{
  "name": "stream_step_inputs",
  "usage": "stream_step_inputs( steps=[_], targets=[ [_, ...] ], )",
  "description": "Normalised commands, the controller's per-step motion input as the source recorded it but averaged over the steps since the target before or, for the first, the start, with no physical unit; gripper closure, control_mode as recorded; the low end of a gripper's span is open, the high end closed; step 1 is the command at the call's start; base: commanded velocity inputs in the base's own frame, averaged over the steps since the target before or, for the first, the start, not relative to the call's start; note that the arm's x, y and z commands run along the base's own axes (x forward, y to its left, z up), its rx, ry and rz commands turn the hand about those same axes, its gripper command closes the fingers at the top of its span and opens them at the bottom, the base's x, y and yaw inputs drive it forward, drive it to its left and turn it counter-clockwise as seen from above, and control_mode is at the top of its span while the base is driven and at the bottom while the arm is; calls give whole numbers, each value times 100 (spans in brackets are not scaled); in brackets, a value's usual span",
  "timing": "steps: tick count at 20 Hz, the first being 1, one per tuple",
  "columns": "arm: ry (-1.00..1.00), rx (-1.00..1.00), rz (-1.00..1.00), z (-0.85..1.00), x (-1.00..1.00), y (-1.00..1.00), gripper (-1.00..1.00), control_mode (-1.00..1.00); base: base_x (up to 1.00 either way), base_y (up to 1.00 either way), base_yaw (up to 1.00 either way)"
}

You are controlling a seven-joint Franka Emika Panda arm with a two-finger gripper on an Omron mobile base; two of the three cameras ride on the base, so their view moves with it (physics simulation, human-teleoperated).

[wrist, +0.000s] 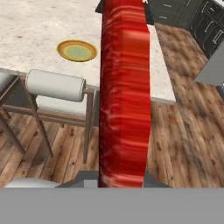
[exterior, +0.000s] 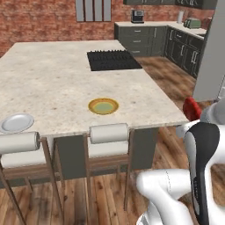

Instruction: Transport the steak and garlic to the fridge. Place the steak on the rack containing meat and place the garlic on the rack containing the vegetable, ensuring meats and vegetables are on different racks.

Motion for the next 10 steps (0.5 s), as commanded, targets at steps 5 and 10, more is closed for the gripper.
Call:
stream_step_inputs(
  steps=[5, 10],
  targets=[
    [0, 0, 0, 0, 0, 0, 100, 100, -57, -100, -8],
    [0, 0, 0, 0, 0, 0, 100, 100, -6, -100, -32]
  ],
)
